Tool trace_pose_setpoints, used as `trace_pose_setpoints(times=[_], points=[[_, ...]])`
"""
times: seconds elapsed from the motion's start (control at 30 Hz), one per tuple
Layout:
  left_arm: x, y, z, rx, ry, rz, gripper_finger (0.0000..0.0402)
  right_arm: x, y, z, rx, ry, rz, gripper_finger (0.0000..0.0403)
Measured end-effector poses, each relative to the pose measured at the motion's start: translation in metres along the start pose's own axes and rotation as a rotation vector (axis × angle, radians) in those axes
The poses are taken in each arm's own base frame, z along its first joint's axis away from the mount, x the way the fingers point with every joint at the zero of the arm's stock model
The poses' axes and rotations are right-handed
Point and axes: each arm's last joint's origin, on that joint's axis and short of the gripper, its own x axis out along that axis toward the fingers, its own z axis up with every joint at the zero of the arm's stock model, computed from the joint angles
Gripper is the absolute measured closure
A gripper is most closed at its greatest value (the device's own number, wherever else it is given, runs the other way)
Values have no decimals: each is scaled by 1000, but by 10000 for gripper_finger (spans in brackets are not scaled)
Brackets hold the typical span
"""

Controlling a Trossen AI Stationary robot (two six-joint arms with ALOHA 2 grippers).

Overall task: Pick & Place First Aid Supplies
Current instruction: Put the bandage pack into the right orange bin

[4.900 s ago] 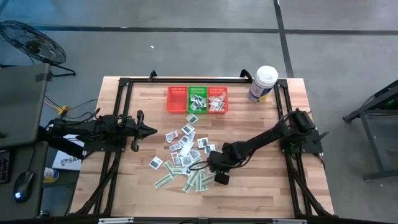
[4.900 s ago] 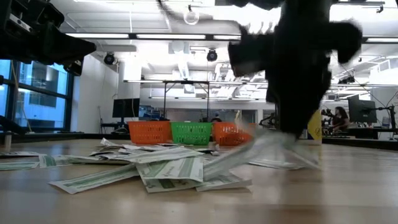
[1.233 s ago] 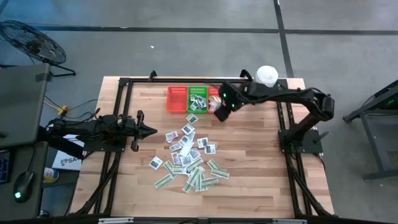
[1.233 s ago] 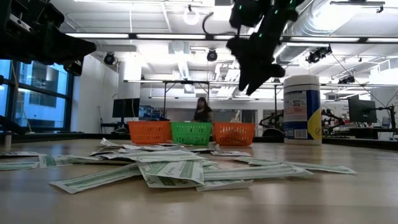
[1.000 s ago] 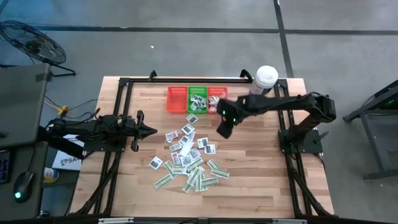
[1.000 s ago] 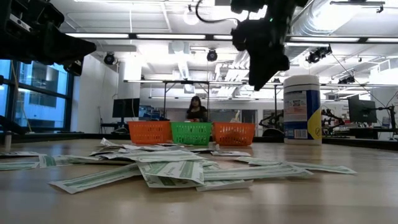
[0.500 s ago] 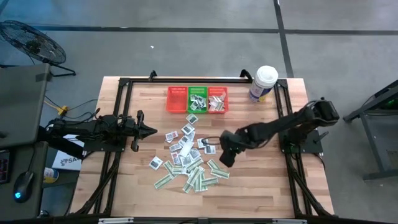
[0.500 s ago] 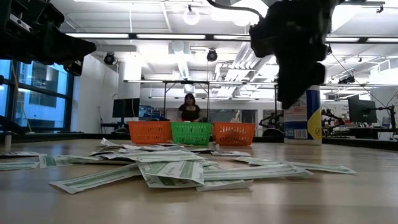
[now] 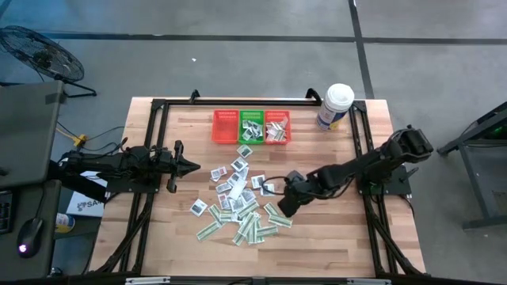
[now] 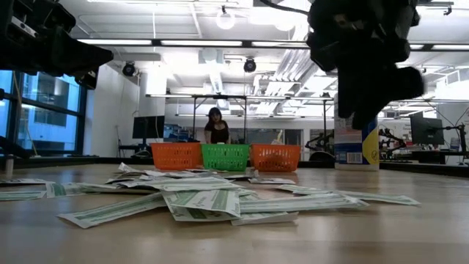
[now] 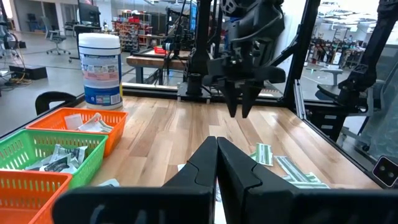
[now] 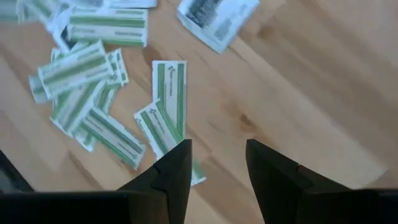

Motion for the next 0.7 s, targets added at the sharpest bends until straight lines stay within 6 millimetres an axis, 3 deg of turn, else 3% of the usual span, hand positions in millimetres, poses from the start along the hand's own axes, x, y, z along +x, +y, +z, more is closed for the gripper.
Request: trace_pose_setpoints(times=[0.33,0.7], points=[[0,0,0,0,0,0,400,12,14,-15,247,-26,12,259],[0,0,0,0,0,0,400,31,47,-14,407,-73,18,254]])
